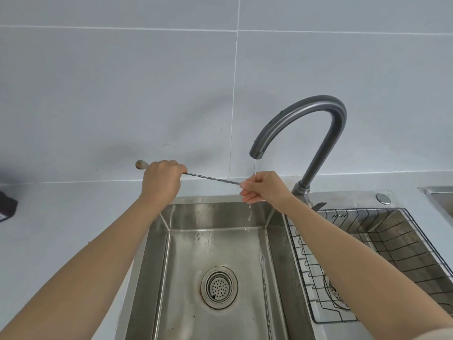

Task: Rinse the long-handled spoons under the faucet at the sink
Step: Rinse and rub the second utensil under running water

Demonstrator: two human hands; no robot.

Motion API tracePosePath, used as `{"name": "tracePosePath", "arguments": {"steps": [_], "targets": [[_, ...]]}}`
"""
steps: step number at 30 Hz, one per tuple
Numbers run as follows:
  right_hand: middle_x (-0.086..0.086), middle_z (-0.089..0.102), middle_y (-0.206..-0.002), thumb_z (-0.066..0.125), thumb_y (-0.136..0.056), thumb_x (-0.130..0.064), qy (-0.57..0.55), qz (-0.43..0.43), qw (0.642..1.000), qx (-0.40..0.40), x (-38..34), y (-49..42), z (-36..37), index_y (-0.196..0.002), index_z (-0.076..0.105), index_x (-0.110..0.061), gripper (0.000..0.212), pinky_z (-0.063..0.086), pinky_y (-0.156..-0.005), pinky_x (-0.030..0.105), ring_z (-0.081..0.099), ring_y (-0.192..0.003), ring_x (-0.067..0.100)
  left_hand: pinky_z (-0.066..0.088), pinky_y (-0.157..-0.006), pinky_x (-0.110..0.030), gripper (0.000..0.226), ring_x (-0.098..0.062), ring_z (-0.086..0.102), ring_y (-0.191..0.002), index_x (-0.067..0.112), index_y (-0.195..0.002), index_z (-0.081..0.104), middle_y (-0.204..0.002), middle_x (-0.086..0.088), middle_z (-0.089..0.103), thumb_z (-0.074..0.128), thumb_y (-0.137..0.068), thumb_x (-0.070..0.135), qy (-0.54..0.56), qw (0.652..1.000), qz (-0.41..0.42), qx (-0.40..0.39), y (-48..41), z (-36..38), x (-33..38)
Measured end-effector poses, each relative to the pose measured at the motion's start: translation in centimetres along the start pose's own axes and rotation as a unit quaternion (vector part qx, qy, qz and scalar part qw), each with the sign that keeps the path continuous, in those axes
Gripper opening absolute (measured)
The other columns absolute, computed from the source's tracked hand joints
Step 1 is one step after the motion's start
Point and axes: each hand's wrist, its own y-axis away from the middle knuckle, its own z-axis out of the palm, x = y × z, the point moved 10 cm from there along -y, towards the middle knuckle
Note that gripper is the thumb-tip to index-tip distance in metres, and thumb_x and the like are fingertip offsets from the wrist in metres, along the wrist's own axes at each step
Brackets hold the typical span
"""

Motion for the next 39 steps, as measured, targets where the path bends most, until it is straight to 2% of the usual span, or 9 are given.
{"name": "tracePosePath", "arguments": {"steps": [4, 12, 18, 20, 23, 27, 29, 35, 39], "targets": [[-0.004, 0.065, -0.05, 0.064, -0.085, -0.013, 0.114, -0.009, 0.993, -0.038, -0.2, 0.0, 1.0, -0.063, 0.057, -0.009, 0.024, 0.055, -0.054, 0.02, 0.062, -0.046, 0.008, 0.028, -0.049, -0.025, 0.028, -0.036, 0.06, -0.051, 0.001, -0.066, 0.072, -0.056, -0.019, 0.066, 0.061, -0.058, -0.023, 0.024, 1.0, -0.009, 0.004, 0.3, 0.0, -0.5], [-0.002, 0.057, -0.06, 0.047, -0.094, -0.011, 0.272, -0.04, 0.96, -0.054, -1.7, 0.9, 1.8, -0.084, 0.058, -0.012, 0.015, 0.047, -0.054, 0.014, 0.051, -0.047, 0.007, 0.043, -0.04, -0.025, 0.031, -0.026, 0.055, -0.036, 0.008, -0.05, 0.068, -0.043, -0.007, 0.061, 0.075, -0.035, -0.018, 0.02, 0.996, 0.068, 0.052, -0.1, -0.1, 4.3], [-0.004, 0.048, -0.055, 0.047, -0.094, -0.019, 0.273, -0.056, 0.96, 0.003, -1.3, 1.8, -0.7, -0.069, 0.053, -0.015, 0.026, 0.032, -0.048, 0.011, 0.04, -0.044, 0.001, 0.05, -0.056, -0.029, 0.011, -0.026, 0.062, -0.055, 0.007, -0.062, 0.066, -0.059, -0.007, 0.065, 0.059, -0.069, 0.011, 0.142, 0.967, 0.097, 0.187, 2.6, -2.6, 7.9], [-0.004, 0.046, -0.052, 0.049, -0.094, -0.023, 0.254, -0.058, 0.965, 0.018, -1.0, 1.9, -1.3, -0.061, 0.051, -0.018, 0.033, 0.032, -0.047, 0.013, 0.038, -0.04, 0.002, 0.05, -0.062, -0.03, 0.016, -0.026, 0.062, -0.061, 0.006, -0.066, 0.068, -0.065, -0.009, 0.067, 0.062, -0.075, 0.017, 0.269, 0.959, 0.012, 0.087, 3.1, -0.4, 8.3], [-0.002, 0.043, -0.051, 0.051, -0.093, -0.026, 0.216, -0.053, 0.974, 0.031, -0.3, 2.5, -2.0, -0.058, 0.049, -0.018, 0.036, 0.029, -0.047, 0.02, 0.033, -0.044, 0.01, 0.049, -0.075, -0.027, 0.017, -0.016, 0.062, -0.074, 0.007, -0.088, 0.071, -0.08, -0.003, 0.069, 0.069, -0.078, 0.02, 0.502, 0.838, -0.173, -0.127, 4.7, 5.4, 9.4], [-0.003, 0.044, -0.05, 0.051, -0.092, -0.024, 0.208, -0.055, 0.975, 0.048, 0.5, 3.3, -2.9, -0.059, 0.05, -0.017, 0.034, 0.029, -0.047, 0.019, 0.034, -0.044, 0.009, 0.046, -0.068, -0.02, 0.019, -0.009, 0.064, -0.075, 0.006, -0.098, 0.067, -0.081, 0.0, 0.068, 0.065, -0.082, 0.017, 0.687, 0.647, -0.282, -0.17, 5.1, 8.0, 12.4], [-0.004, 0.045, -0.05, 0.051, -0.092, -0.025, 0.213, -0.057, 0.974, 0.053, 0.8, 3.6, -3.4, -0.06, 0.052, -0.018, 0.033, 0.029, -0.046, 0.015, 0.035, -0.04, 0.003, 0.045, -0.066, -0.02, 0.006, -0.011, 0.063, -0.073, 0.011, -0.088, 0.066, -0.078, -0.004, 0.066, 0.064, -0.082, 0.011, 0.727, 0.589, -0.314, -0.162, 4.8, 8.4, 13.6], [-0.008, 0.046, -0.048, 0.05, -0.093, -0.023, 0.206, -0.063, 0.975, 0.063, 1.6, 4.6, -4.7, -0.06, 0.052, -0.021, 0.033, 0.027, -0.041, 0.009, 0.037, -0.031, 0.001, 0.047, -0.06, -0.019, 0.019, -0.009, 0.063, -0.06, 0.015, -0.068, 0.064, -0.051, 0.008, 0.068, 0.061, -0.084, 0.006, 0.743, 0.569, -0.319, -0.152, 4.0, 8.6, 14.9], [-0.01, 0.044, -0.041, 0.051, -0.093, -0.022, 0.177, -0.056, 0.98, 0.068, 2.9, 5.0, -5.3, -0.061, 0.054, -0.019, 0.032, 0.028, -0.041, 0.011, 0.032, -0.031, 0.001, 0.049, -0.065, -0.022, 0.02, -0.004, 0.067, -0.059, 0.016, -0.076, 0.063, -0.065, 0.005, 0.07, 0.051, -0.092, 0.018, 0.736, 0.591, -0.287, -0.162, 4.3, 8.6, 15.1]]}}
